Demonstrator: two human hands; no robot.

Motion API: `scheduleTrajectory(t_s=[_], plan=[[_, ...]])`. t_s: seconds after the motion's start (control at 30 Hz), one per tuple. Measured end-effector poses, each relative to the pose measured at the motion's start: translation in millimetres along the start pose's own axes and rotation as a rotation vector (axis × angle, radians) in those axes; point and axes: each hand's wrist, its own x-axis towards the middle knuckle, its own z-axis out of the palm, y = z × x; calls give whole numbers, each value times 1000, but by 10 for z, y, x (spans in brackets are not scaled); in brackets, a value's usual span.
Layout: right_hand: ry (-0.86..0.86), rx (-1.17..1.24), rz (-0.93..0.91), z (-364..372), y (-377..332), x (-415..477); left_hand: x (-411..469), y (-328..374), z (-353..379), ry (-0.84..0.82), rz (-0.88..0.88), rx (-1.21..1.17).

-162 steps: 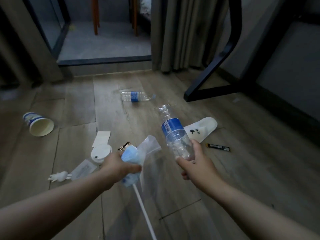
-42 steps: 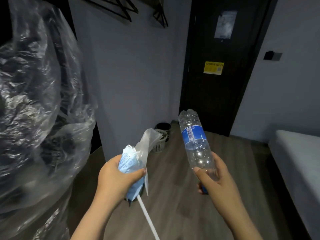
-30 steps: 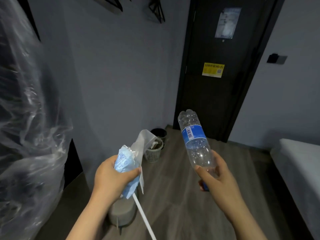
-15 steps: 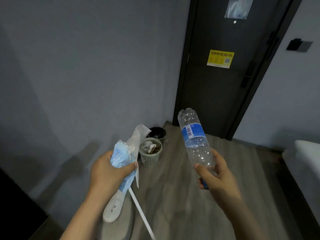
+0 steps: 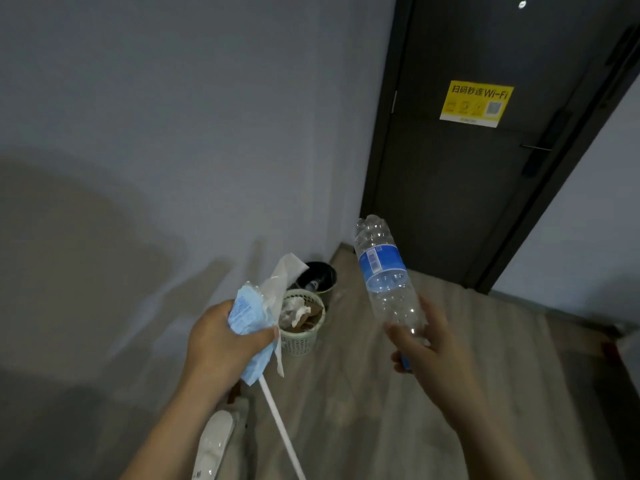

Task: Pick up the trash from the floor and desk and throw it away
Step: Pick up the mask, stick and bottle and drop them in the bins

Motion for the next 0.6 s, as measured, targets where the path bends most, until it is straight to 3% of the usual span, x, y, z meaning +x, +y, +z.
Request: scheduleTrajectory(t_s=[0.6], plan=[[-70,-147,111,794,108,2976,3001,-346,973,-109,-91,15]])
